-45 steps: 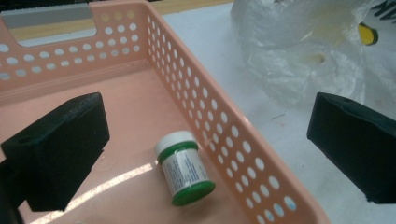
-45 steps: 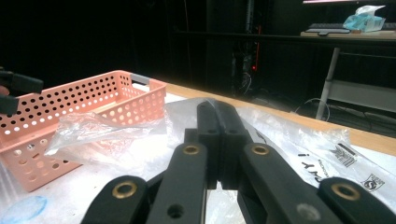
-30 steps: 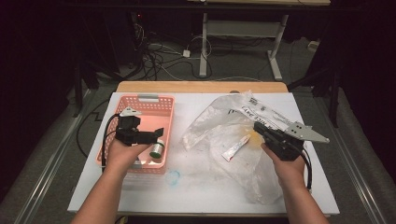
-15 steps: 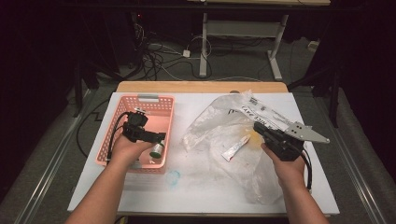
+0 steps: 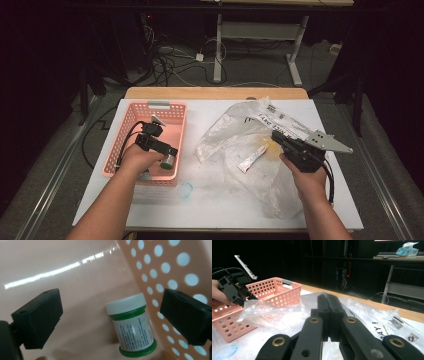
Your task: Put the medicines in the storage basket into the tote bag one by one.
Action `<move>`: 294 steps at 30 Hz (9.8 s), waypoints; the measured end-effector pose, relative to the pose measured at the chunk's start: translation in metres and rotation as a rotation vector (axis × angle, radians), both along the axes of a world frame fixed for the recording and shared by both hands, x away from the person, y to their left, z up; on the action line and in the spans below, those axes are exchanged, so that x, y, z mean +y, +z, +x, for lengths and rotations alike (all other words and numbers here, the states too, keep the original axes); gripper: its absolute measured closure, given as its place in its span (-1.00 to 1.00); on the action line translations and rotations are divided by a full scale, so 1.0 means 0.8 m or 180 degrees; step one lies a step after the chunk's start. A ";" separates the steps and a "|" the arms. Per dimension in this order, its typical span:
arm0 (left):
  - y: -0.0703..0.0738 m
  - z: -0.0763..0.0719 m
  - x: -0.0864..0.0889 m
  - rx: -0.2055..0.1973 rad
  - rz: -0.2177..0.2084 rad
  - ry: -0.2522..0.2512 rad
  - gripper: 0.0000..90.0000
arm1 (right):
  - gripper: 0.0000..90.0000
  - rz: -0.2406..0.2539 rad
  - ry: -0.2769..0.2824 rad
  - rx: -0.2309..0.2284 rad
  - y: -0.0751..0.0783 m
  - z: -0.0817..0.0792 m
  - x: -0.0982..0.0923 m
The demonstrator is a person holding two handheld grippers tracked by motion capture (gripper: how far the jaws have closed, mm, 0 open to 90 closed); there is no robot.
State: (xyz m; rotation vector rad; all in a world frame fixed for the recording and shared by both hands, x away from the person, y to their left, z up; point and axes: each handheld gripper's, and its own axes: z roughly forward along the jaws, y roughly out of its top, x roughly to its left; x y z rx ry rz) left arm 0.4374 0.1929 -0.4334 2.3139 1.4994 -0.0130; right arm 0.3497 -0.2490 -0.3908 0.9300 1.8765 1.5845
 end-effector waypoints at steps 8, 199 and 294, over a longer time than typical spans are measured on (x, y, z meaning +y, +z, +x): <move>0.001 -0.002 -0.007 0.0281 0.0030 -0.0083 -0.62 | 1.00 0.0025 -0.0004 -0.0015 0.002 -0.001 -0.002; 0.001 -0.176 -0.157 -0.1577 -0.0951 -0.1116 0.10 | 1.00 -0.0055 0.0110 -0.0032 0.001 -0.006 0.009; -0.048 -0.107 -0.285 -0.1558 -0.1118 -0.1424 -0.52 | 1.00 -0.0010 0.0122 -0.0043 0.003 -0.004 0.004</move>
